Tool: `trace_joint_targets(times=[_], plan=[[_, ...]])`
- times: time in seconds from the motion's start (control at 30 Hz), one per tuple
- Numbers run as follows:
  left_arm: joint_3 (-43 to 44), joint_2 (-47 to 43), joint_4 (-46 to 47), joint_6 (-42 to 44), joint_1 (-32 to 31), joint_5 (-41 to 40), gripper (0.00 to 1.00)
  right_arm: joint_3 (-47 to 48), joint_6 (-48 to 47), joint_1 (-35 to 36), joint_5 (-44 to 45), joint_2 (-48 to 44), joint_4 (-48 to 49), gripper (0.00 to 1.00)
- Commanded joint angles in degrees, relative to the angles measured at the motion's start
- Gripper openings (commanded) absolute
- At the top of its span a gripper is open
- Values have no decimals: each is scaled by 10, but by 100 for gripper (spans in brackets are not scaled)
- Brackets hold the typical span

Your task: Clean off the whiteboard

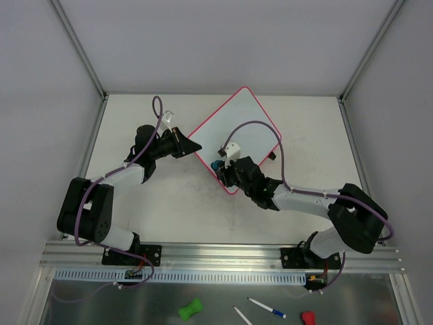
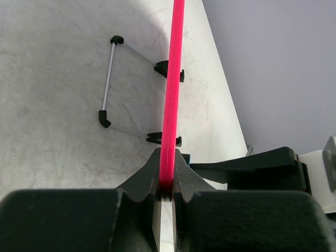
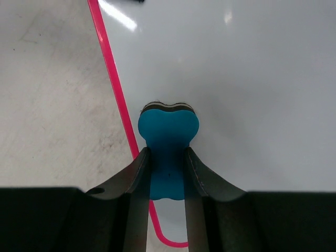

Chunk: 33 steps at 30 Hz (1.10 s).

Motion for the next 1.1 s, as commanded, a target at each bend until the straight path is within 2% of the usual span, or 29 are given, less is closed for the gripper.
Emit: trace_joint_targets(times=[0.0,0.13,0.33,0.7,1.07], plan=[[9,-1,-40,-20,-21,20,0,49,-12,6,-34,33,-9,0],[7,0,-41,-19,-22,20,0,89,-20,4,-37,56,-27,0],[5,-2,-41,-18,-23,19,0,146,-18,-21,-94,91,-70,0],[10,0,-41,-17,-23,22,0,13,-6,-23,-74,19,-60,0],[8,3,-41,-14,-22,25,0,-78,8,-34,-50,-44,-64,1]])
